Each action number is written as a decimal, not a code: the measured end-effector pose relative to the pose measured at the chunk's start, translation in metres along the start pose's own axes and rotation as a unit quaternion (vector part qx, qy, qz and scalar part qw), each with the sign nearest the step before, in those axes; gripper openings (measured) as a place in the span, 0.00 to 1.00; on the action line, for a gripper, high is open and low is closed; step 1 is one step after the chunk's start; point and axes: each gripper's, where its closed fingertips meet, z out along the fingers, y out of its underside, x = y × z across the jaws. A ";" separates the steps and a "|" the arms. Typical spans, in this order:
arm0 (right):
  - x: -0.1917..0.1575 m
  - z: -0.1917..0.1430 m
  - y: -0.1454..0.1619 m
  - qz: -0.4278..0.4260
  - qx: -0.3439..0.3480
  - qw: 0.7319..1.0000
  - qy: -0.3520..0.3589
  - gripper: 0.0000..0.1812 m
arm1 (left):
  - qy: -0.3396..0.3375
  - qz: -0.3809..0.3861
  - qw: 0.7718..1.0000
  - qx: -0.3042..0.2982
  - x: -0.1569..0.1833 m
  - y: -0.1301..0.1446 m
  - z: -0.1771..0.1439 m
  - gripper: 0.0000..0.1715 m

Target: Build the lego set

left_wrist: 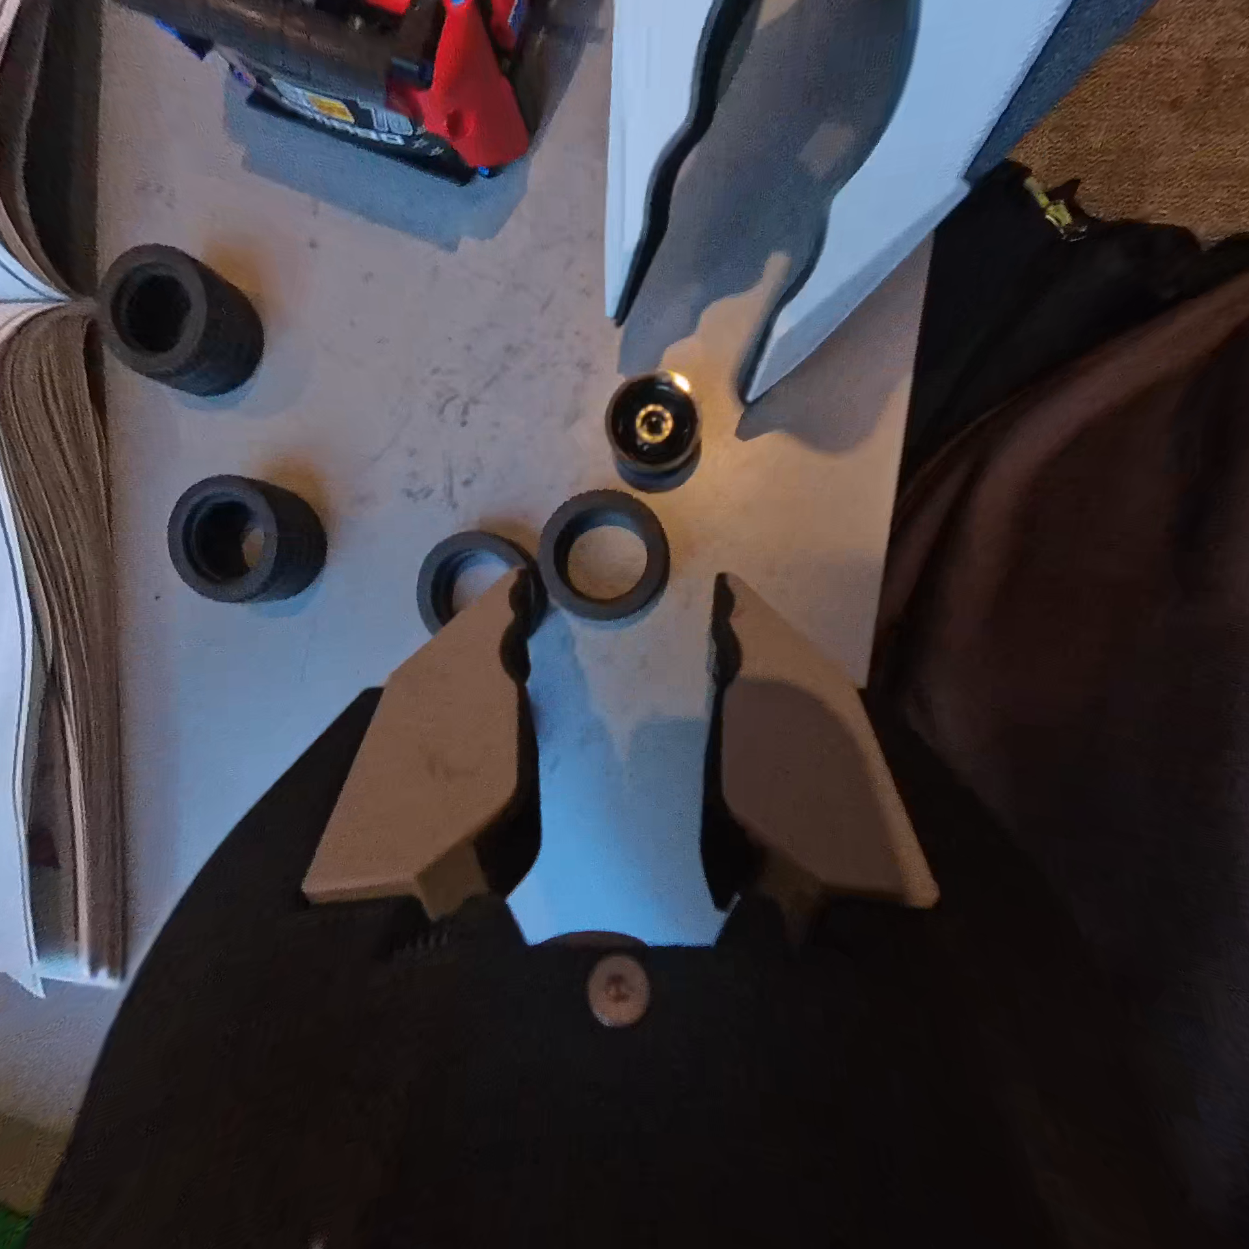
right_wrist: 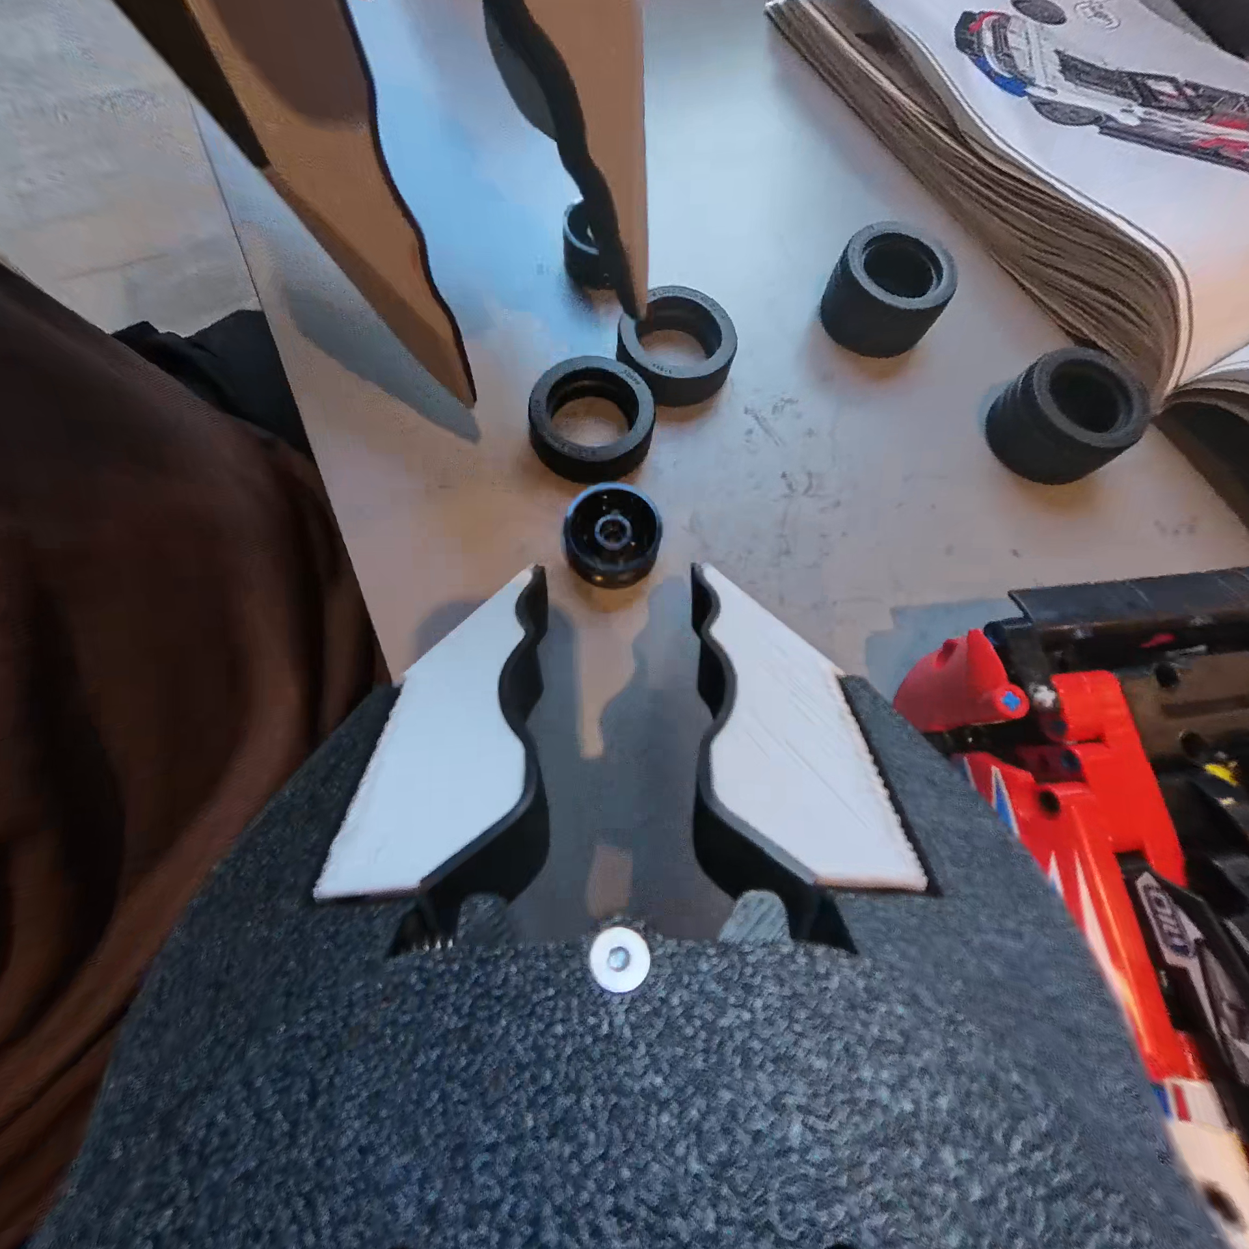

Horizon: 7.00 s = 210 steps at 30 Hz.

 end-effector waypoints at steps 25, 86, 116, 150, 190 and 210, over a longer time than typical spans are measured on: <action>0.002 0.005 0.011 0.040 -0.043 0.998 0.017 0.26 | -0.014 0.024 0.999 0.042 -0.002 -0.001 0.023 0.27; -0.037 -0.051 -0.028 0.029 0.132 0.977 0.167 0.17 | -0.002 -0.051 0.939 0.339 0.069 -0.031 -0.022 0.34; 0.000 0.016 -0.025 0.022 -0.070 0.996 -0.053 0.17 | -0.014 0.049 0.993 0.107 -0.018 0.014 0.023 0.06; 0.000 0.002 -0.020 -0.019 -0.080 0.996 -0.028 0.21 | 0.040 0.133 0.971 0.195 0.011 -0.020 0.017 0.14; 0.002 0.009 -0.016 0.085 0.000 0.996 -0.039 0.18 | 0.023 0.074 0.975 0.208 0.001 -0.033 0.007 0.00; -0.001 -0.003 -0.026 0.040 0.029 0.998 -0.034 0.20 | 0.010 0.128 0.971 0.202 0.010 -0.032 0.005 0.00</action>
